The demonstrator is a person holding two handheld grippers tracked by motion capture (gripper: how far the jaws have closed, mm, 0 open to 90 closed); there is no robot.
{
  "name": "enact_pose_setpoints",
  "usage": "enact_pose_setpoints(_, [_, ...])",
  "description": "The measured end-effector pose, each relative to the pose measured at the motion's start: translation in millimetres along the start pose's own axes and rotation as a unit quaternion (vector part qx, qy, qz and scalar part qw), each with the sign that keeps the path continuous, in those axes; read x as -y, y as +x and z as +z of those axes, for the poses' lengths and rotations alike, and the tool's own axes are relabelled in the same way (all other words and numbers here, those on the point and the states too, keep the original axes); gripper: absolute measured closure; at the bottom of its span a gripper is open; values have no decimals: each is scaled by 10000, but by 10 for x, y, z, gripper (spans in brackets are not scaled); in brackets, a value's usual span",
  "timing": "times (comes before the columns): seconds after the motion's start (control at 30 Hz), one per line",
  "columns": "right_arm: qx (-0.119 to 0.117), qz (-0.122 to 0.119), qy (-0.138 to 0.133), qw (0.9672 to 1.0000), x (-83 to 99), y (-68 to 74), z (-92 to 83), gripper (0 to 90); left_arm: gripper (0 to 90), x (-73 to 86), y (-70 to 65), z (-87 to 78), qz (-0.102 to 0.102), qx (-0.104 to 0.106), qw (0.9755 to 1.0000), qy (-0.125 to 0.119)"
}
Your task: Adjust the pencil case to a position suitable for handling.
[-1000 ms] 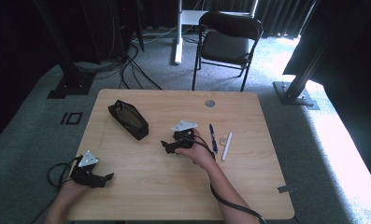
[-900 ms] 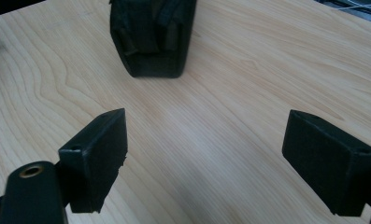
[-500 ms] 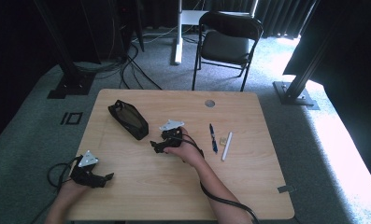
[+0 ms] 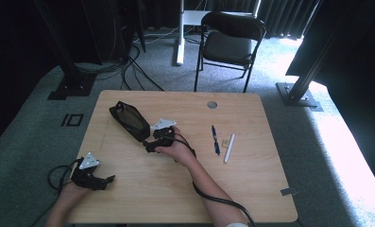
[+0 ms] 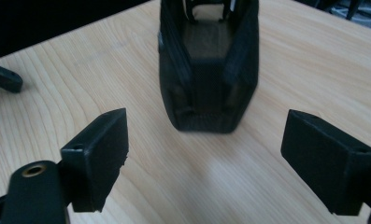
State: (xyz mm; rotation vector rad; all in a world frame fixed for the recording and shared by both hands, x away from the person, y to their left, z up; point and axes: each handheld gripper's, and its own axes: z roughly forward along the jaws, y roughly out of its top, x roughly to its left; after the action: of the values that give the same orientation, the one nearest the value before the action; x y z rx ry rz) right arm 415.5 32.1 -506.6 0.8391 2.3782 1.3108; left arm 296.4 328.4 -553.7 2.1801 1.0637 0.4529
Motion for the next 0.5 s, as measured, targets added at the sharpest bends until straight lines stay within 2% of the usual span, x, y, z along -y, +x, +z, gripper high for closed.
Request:
enact_pose_setpoints(0.07, [21, -28, -75, 10000, -26, 24, 32, 209, 21, 0, 0, 0, 1, -1, 10000, 0])
enact_pose_setpoints(0.13, [82, -111, -129, 9998, -62, 35, 62, 293, 21, 0, 0, 0, 0, -1, 10000, 0])
enact_pose_setpoints(0.17, [82, -111, -129, 9998, -62, 35, 62, 293, 21, 0, 0, 0, 0, -1, 10000, 0])
enact_pose_setpoints(0.2, [96, -131, -147, 9998, -92, 31, 74, 346, 21, 0, 0, 0, 1, 0, 10000, 0])
enact_pose_setpoints(0.3, [128, -215, -105, 9996, -127, 13, 98, 412, 21, 0, 1, -1, 9, -2, 10000, 6])
enact_pose_setpoints(0.4, [121, -153, -18, 9998, -137, 14, 133, 455, 21, 0, 1, -1, 10, -3, 10000, 7])
enact_pose_setpoints(0.43, [159, -203, -10, 9997, -136, 13, 146, 498, 21, 0, 1, -1, 9, -2, 10000, 6])
enact_pose_setpoints(0.5, [161, -253, 11, 9995, -138, 18, 159, 511, 21, 0, 0, 0, 1, -1, 10000, 0])
